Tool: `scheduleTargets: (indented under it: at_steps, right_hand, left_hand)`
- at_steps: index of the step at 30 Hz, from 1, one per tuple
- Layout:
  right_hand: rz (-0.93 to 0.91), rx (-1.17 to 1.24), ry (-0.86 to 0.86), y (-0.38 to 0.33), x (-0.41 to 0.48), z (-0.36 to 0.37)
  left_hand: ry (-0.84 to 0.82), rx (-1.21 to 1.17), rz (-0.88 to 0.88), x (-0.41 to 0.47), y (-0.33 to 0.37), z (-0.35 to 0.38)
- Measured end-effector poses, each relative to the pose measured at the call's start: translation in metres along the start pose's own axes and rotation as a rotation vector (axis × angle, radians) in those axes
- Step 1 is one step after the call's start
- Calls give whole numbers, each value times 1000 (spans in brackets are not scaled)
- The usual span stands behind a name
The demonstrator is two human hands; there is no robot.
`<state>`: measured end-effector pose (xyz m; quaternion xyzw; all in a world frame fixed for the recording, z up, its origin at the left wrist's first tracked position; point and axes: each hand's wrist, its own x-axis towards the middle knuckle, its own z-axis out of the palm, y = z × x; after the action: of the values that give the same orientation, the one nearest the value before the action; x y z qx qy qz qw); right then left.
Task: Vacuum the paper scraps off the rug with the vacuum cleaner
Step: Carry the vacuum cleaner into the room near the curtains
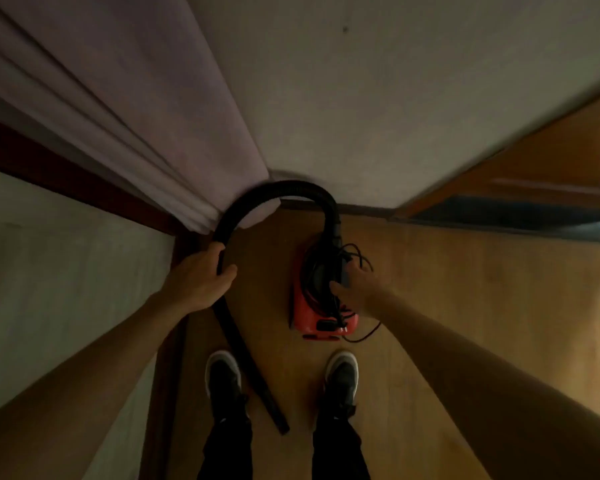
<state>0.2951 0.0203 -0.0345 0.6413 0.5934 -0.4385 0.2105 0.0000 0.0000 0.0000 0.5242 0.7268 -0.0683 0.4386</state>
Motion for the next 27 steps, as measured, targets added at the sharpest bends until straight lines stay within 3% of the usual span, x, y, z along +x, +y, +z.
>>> scheduleTargets:
  at_steps: [12,27]
  right_hand:
    - [122,102,308,18,77,74]
    - [159,493,649,11,125,96]
  left_hand:
    - [-35,-28,-202,75,-80,72]
    - [48,-327,-311,158,-120,113]
